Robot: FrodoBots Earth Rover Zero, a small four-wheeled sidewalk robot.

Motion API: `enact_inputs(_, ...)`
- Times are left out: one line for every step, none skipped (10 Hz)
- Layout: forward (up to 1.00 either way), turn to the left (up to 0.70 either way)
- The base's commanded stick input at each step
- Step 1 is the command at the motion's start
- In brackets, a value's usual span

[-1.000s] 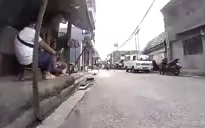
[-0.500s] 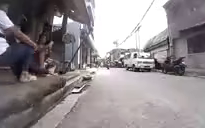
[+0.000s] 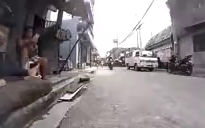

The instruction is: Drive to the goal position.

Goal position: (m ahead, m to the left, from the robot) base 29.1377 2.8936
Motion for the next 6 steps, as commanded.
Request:
enact_inputs(1.00, 0.05)
enact_inputs(1.00, 0.00)
enact_inputs(1.00, 0.00)
enact_inputs(1.00, 0.00)
enact_inputs(1.00, 0.00)
enact_inputs(1.00, 0.00)
